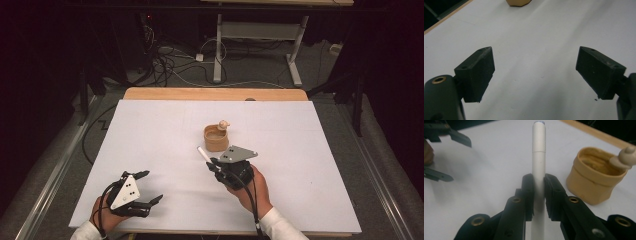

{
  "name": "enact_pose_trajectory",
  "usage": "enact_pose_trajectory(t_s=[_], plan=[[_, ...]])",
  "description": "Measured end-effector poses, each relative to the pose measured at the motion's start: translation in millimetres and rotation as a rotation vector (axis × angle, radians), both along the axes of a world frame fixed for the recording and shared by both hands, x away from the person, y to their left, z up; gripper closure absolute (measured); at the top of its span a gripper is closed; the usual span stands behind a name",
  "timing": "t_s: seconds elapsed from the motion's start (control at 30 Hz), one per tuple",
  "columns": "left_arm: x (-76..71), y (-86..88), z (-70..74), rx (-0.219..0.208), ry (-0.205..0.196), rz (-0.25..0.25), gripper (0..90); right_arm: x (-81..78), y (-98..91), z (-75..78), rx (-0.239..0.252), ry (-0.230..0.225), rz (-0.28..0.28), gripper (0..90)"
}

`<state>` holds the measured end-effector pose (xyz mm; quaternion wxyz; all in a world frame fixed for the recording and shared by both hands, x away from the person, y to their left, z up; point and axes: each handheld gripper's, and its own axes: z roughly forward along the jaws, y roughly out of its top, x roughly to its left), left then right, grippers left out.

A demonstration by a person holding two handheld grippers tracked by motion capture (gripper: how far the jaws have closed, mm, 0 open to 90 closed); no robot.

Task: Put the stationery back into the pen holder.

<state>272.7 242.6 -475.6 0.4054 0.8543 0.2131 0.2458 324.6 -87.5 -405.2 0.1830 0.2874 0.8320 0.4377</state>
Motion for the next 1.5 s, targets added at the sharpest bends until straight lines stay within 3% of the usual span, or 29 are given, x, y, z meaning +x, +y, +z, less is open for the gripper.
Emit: enact_pose_trajectory(t_s=[0.13, 0.3, 0.77, 1.03, 1.5], plan=[[0.3, -0.3, -0.2, 0.0, 0.001, 0.0, 14.6, 2.3, -7.1, 1.2, 0.036, -0.025, -0.01, 78.8], [0.7, 0.1, -0.5, 0.003, 0.001, 0.002, 14.6, 7.2, -15.4, 7.3, 0.076, -0.094, -0.008, 78.8], [1.0, -0.2, -1.0, 0.003, 0.002, 0.004, 14.6, 30.0, -26.2, 24.1, 0.143, -0.198, -0.03, 78.8], [1.0, 0.4, -1.2, -0.001, 0.003, 0.005, 14.6, 46.0, -26.7, 35.3, 0.193, -0.232, -0.043, 78.8], [1.8, 1.0, -1.4, -0.009, 0.008, 0.008, 14.6, 82.1, -19.4, 36.0, 0.266, -0.277, -0.065, 78.8]])
